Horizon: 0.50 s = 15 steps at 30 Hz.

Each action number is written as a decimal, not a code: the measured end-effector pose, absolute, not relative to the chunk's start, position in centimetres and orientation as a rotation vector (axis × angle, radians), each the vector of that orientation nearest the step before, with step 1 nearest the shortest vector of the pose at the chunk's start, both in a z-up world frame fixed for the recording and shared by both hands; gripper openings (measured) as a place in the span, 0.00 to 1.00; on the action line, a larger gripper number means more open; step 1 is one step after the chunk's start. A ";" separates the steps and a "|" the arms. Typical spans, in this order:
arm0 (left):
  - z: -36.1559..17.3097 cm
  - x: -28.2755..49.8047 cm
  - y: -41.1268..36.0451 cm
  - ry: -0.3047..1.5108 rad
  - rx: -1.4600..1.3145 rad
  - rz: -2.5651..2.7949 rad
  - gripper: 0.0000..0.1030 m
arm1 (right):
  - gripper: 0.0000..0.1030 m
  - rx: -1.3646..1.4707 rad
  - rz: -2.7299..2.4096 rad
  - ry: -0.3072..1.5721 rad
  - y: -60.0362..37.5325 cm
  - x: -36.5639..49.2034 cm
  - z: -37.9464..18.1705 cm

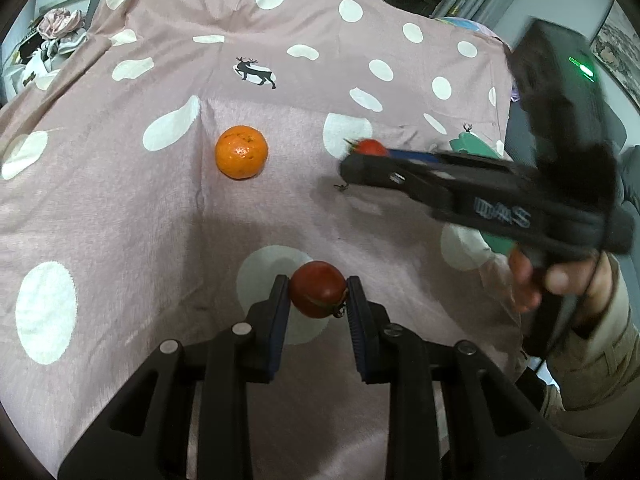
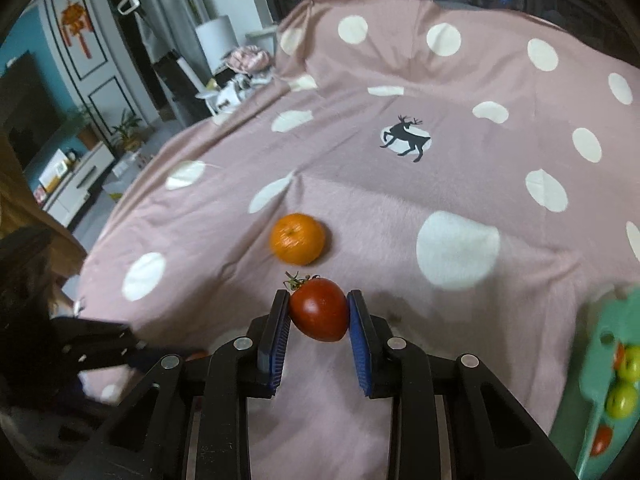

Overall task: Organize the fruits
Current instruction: 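Hold the tomato in the right tool while the left tool grasps another tomato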

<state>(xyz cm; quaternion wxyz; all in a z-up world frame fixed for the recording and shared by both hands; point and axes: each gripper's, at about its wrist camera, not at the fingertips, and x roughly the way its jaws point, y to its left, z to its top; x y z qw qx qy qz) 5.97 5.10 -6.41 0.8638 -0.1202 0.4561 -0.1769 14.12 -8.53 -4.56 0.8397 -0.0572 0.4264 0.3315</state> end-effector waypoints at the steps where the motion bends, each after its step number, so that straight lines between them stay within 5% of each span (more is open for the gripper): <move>1: -6.2 5.8 4.9 0.954 -0.246 -0.369 0.27 | 0.30 -0.114 0.704 0.895 -8.9 13.5 -4.3; 15: -4.2 4.5 1.8 0.936 -0.190 -0.387 0.27 | 0.30 0.004 0.681 0.851 -15.3 7.5 -2.8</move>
